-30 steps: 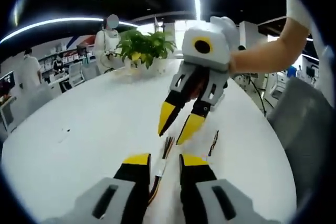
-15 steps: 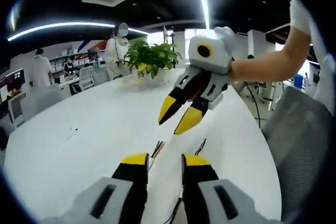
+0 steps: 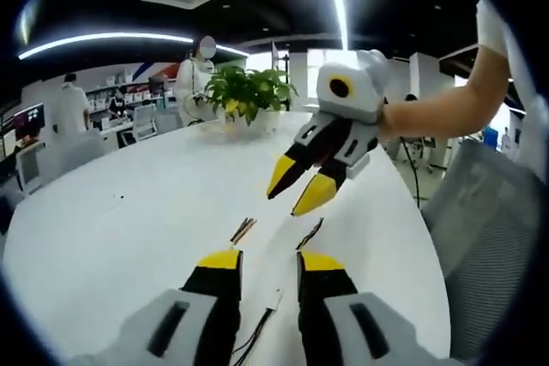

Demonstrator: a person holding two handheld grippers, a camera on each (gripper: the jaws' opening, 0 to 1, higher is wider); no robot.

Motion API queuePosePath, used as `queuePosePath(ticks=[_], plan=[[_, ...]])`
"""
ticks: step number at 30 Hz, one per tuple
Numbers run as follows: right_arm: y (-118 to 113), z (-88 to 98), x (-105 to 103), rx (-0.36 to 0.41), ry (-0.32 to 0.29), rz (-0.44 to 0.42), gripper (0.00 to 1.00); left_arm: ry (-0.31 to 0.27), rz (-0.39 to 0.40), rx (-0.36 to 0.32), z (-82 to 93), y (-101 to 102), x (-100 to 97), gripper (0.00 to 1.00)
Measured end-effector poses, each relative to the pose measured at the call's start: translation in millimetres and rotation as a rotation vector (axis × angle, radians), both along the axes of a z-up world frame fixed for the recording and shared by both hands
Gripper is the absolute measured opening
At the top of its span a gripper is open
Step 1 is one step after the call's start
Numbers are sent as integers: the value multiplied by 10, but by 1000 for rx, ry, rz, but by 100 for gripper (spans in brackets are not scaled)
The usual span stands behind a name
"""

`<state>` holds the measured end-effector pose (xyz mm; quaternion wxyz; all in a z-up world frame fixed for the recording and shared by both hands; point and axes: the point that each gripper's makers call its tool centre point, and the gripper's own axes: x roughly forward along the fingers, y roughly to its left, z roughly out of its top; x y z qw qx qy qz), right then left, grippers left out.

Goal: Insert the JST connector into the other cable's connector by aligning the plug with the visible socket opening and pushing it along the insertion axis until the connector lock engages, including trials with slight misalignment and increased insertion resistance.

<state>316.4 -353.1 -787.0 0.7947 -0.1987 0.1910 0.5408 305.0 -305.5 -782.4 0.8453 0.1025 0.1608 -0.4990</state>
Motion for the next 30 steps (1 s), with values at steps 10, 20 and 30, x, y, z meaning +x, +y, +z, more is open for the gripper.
queuePosePath(ticks=[10, 20, 30], plan=[[-23, -264, -61, -27, 50, 10, 17, 46, -2, 24, -263, 6, -18, 19], [-90, -489, -130, -51, 94, 17, 16, 81, -28, 57, -487, -50, -88, 18], [-57, -594, -203, -59, 100, 35, 15, 83, -17, 76, -569, 5, -103, 16]])
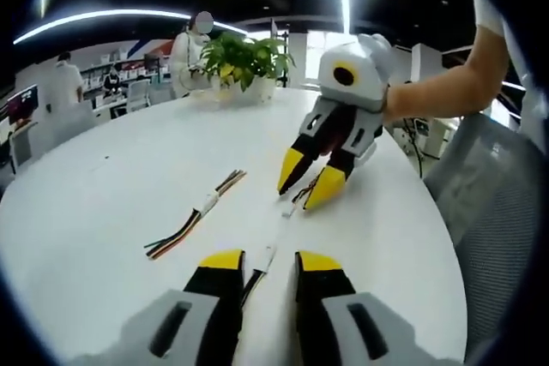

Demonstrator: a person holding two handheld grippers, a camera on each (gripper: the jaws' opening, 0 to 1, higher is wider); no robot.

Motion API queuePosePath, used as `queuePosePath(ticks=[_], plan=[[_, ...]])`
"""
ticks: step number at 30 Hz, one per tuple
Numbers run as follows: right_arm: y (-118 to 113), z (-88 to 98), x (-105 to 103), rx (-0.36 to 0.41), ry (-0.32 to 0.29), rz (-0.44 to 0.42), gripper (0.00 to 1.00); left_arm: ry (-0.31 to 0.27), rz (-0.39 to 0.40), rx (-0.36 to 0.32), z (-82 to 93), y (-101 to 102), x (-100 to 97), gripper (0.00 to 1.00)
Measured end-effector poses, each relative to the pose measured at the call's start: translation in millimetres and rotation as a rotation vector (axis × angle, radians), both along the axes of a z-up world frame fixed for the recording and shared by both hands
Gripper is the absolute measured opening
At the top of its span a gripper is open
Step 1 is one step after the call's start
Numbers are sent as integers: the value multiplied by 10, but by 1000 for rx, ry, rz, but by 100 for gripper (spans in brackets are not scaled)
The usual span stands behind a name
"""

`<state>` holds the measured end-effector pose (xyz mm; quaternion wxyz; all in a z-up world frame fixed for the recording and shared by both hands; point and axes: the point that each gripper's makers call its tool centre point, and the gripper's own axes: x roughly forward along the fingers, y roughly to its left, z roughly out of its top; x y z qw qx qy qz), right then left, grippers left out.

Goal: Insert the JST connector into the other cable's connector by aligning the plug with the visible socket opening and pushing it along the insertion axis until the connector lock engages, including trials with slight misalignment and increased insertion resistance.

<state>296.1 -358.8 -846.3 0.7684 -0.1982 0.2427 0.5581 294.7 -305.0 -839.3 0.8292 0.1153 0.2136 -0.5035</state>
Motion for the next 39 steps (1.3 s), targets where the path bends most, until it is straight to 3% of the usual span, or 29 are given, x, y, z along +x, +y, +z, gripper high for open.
queuePosePath(ticks=[12, 25, 33, 39], plan=[[31, -23, -28, 3, -13, 19, 13, -21, 20, 16, -50, 61, 20, 8], [1, -49, -24, 33, -10, 21, 5, -28, -10, 19, -41, 27, -6, 1], [8, -39, -61, 11, -18, 43, 4, -35, -65, 47, -19, 20, -68, 0], [72, 59, -131, 17, -20, 70, 4, -78, -124, 120, 28, 22, -123, 0]])
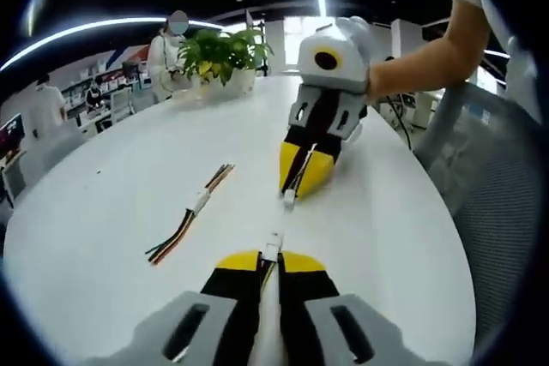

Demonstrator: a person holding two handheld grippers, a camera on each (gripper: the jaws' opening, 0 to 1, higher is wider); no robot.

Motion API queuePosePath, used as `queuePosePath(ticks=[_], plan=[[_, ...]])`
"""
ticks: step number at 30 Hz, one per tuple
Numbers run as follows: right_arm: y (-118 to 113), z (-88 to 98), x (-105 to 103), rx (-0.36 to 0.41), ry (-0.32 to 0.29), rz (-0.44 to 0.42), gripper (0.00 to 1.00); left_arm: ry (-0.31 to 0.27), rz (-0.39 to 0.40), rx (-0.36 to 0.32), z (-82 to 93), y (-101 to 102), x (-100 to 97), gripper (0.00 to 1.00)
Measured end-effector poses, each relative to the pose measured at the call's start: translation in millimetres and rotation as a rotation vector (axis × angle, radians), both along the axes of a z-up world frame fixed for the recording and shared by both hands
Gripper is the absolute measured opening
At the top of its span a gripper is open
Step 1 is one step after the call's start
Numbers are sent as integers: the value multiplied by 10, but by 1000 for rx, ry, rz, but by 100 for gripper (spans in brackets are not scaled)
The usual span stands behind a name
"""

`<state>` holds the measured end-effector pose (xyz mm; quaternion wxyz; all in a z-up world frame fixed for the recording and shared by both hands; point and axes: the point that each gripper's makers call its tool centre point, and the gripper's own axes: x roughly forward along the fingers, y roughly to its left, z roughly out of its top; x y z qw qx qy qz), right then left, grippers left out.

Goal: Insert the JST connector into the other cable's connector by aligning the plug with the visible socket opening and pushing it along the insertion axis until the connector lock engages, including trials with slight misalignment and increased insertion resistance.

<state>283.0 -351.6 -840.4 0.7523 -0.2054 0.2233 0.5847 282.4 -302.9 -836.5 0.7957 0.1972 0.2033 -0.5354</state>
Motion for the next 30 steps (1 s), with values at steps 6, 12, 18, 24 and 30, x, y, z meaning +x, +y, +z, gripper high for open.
queuePosePath(ticks=[6, 12, 18, 24, 30], plan=[[89, 87, -48, -3, -32, 25, 4, -18, -24, 36, 73, -23, -50, 0], [200, 196, -97, 4, -60, 55, 4, -9, -22, 69, 10, 2, -58, 0], [288, 148, -143, -21, -72, 91, 3, -9, -17, 53, 46, -27, -52, 0], [275, 112, -118, -39, -75, 85, 3, -13, -27, 60, 44, -45, -62, 0], [278, 79, -102, -57, -71, 80, 3, -16, -32, 65, 31, -52, -61, 0]])
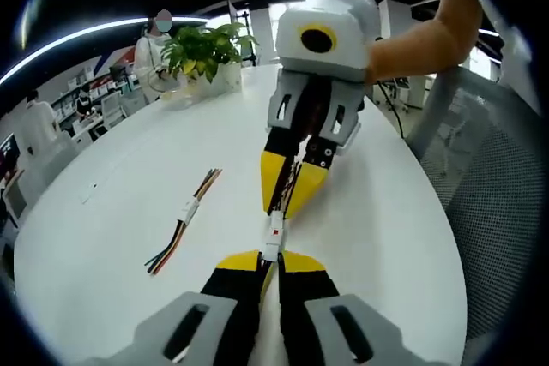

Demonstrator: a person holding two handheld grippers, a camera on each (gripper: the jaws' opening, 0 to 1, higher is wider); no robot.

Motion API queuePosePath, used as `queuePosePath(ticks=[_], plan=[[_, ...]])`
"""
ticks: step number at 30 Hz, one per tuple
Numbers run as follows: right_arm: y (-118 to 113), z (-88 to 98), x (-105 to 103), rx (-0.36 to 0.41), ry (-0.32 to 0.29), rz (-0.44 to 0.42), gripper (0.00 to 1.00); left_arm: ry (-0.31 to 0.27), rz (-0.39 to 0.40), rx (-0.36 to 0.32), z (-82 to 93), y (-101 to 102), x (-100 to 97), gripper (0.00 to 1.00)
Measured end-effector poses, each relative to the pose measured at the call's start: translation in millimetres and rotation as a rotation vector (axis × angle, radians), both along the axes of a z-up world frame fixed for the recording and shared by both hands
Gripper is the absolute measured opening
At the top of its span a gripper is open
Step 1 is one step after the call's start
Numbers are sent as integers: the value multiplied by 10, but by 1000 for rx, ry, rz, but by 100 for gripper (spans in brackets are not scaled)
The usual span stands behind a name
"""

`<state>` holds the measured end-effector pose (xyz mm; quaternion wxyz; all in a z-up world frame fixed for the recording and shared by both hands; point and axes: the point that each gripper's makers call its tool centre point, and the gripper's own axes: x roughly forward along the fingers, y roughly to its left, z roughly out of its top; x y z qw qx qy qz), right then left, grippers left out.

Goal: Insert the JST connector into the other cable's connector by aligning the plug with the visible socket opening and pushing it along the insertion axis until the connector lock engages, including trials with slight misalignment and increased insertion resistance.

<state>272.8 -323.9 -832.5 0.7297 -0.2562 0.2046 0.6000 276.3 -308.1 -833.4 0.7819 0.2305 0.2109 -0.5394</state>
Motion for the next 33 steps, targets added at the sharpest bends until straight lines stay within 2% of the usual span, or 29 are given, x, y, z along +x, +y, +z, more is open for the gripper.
queuePosePath(ticks=[18, 26, 33], plan=[[-16, -106, 27, -62, 27, -29, 3, -30, -26, 30, -18, -33, -26, 0], [-6, -150, 11, -94, 42, -24, 3, -58, -68, 78, -60, -46, -45, 0], [-31, -182, 9, -117, 55, -29, 3, -73, -94, 91, -70, -88, -84, 0]])
